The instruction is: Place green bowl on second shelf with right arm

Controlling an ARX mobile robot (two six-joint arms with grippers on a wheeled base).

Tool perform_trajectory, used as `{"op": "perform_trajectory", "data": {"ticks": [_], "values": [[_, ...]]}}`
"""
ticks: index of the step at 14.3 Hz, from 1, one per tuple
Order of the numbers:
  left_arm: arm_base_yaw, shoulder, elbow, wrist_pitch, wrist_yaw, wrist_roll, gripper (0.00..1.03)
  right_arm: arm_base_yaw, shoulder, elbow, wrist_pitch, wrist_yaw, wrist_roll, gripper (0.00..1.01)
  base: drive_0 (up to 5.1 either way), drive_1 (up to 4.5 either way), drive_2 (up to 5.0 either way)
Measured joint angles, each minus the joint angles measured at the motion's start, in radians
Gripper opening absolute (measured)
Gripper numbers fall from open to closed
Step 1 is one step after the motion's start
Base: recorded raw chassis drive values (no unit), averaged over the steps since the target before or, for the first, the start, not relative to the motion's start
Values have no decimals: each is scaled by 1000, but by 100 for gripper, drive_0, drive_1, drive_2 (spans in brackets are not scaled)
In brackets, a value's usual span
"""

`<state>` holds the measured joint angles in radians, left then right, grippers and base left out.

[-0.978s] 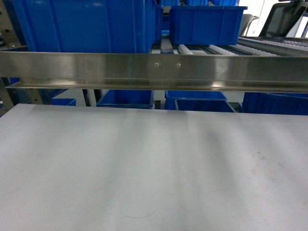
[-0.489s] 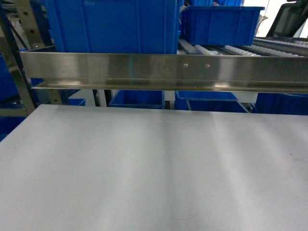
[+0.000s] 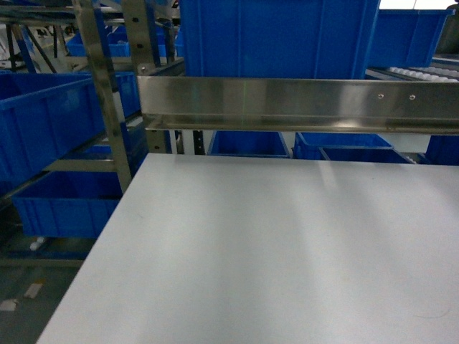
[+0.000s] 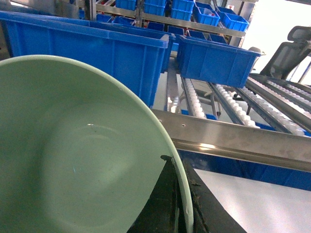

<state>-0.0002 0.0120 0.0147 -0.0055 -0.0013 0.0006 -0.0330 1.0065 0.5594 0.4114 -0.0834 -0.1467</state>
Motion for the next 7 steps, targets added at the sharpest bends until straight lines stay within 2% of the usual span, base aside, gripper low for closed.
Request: {"op": "perform_trajectory", "data": {"ticks": [5, 7], "values": [[0, 0, 0, 0, 0, 0, 98, 0, 0, 0, -2, 0, 0, 2, -496, 142, 327], [0, 0, 0, -1, 2, 0, 98, 0, 0, 0, -2, 0, 0, 2, -499, 244, 244]]}}
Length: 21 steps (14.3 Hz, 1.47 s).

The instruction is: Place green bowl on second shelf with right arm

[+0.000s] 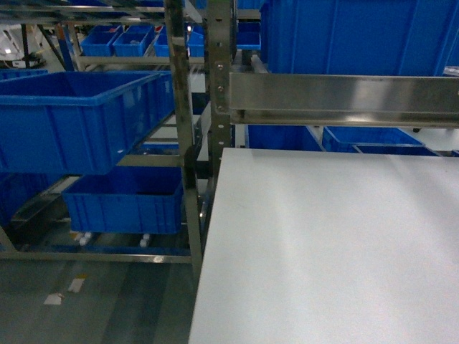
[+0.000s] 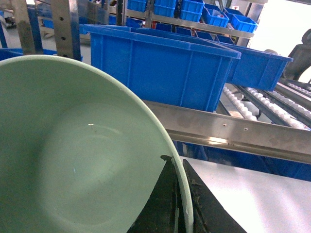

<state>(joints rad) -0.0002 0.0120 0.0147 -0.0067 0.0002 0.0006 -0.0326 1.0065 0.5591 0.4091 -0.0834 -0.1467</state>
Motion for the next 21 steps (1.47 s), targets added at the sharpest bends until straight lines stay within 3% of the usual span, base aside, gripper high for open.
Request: {"op": "perform_trajectory", "data": {"ticks": [21], "values": [[0, 0, 0, 1, -1, 0, 98, 0, 0, 0, 4, 0, 0, 2, -482, 328, 156]]}}
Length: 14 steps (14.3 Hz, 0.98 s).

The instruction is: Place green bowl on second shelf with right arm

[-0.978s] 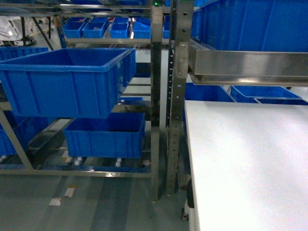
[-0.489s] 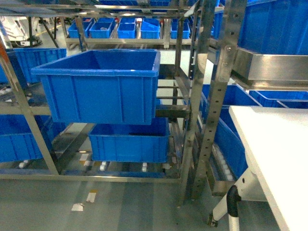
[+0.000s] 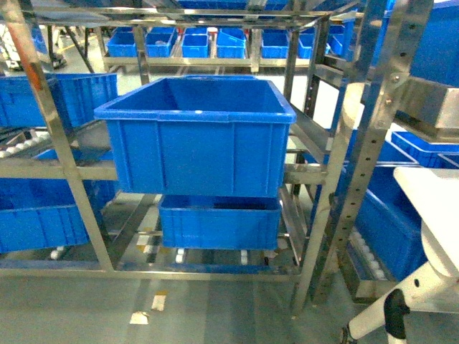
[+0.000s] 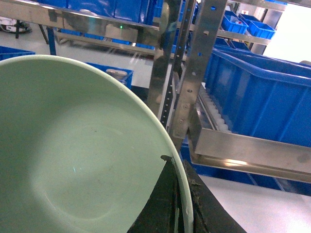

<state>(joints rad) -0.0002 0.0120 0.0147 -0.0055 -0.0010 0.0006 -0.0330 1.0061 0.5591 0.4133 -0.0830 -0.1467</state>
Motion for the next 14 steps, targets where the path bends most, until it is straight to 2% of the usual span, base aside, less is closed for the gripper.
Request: {"op": "perform_trajectory", "data": {"ticks": [14], "values": [[0, 0, 0, 0, 1, 0, 98, 0, -1, 0, -1, 0, 0, 2, -471, 373, 106]]}}
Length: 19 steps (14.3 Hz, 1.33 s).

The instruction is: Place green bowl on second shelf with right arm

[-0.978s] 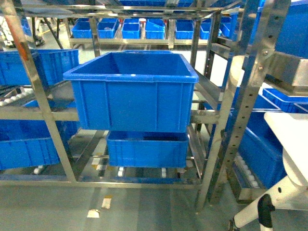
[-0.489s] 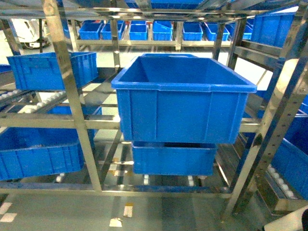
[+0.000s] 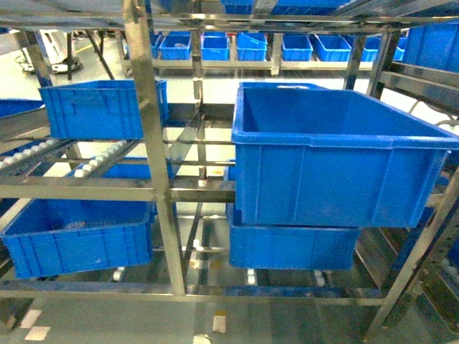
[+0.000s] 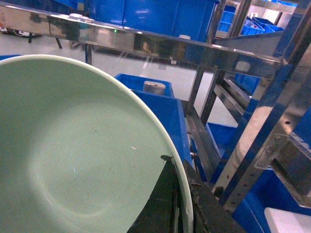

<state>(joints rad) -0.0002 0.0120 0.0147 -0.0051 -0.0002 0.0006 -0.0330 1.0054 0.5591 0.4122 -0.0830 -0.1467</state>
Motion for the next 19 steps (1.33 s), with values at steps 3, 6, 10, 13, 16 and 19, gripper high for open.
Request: {"op": "perform_trajectory", "data": {"ticks": [3, 6, 10, 13, 16, 19], "values": [[0, 0, 0, 0, -1, 0, 98, 0, -1, 0, 1, 0, 0, 2, -471, 373, 103], [0, 0, 0, 3, -2, 0, 98, 0, 1, 0, -3, 0, 0, 2, -162, 149, 2], [0, 0, 0, -1, -3, 0, 98, 5, 1, 0, -2, 0, 0, 2, 0, 146, -147], [0, 0, 0, 1, -2, 0, 98, 6, -5, 0, -3, 0, 0, 2, -9, 411, -430], [0, 0, 0, 0, -2, 0, 98, 6, -5, 0, 0, 0, 0, 2, -3, 418, -424], [0, 0, 0, 0, -1, 0, 98, 6, -5, 0, -1, 0, 0, 2, -4, 422, -429]]}}
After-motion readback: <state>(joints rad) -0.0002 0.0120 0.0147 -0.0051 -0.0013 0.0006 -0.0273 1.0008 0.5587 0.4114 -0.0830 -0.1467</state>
